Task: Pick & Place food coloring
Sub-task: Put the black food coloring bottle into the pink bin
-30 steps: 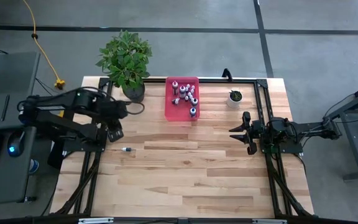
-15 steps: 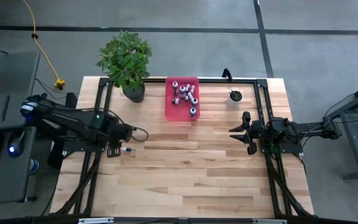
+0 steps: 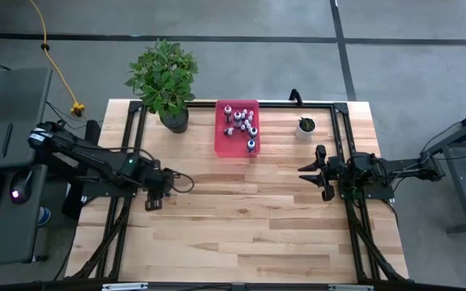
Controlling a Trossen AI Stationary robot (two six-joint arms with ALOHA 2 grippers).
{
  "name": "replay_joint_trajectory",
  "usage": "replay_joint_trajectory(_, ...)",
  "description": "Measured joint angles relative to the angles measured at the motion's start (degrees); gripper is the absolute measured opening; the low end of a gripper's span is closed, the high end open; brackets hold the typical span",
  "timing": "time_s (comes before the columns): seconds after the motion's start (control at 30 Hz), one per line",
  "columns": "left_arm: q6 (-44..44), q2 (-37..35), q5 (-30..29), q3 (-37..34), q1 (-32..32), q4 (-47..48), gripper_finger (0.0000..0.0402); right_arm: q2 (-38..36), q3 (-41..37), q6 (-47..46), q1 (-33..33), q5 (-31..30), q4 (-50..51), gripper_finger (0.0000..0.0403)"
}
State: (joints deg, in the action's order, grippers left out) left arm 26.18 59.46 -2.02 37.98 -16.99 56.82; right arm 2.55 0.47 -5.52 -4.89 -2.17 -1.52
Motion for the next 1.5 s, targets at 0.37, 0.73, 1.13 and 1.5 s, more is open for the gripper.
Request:
replay_joint_trajectory(0.37,1.3,0.0,-3.5,0.0,0.0,-5.4,0.0152,0.0,0.0,0.0,0.0,0.0,0.0,0.0098)
replay_joint_trajectory(0.73,8.1,0.0,0.1,-7.2,0.0,-8.2,0.0152,0.0,0.0,0.0,0.0,0.0,0.0,0.0098)
replay_joint_trajectory(1.13,2.4,0.0,1.8,-12.0,0.0,-12.3,0.0152,0.0,0.0,0.0,0.0,0.0,0.0,0.0098)
replay_joint_trajectory(1.5,1.6,0.0,0.0,-12.8,0.0,-14.2,0.0152,0.0,0.0,0.0,0.0,0.0,0.0,0.0098)
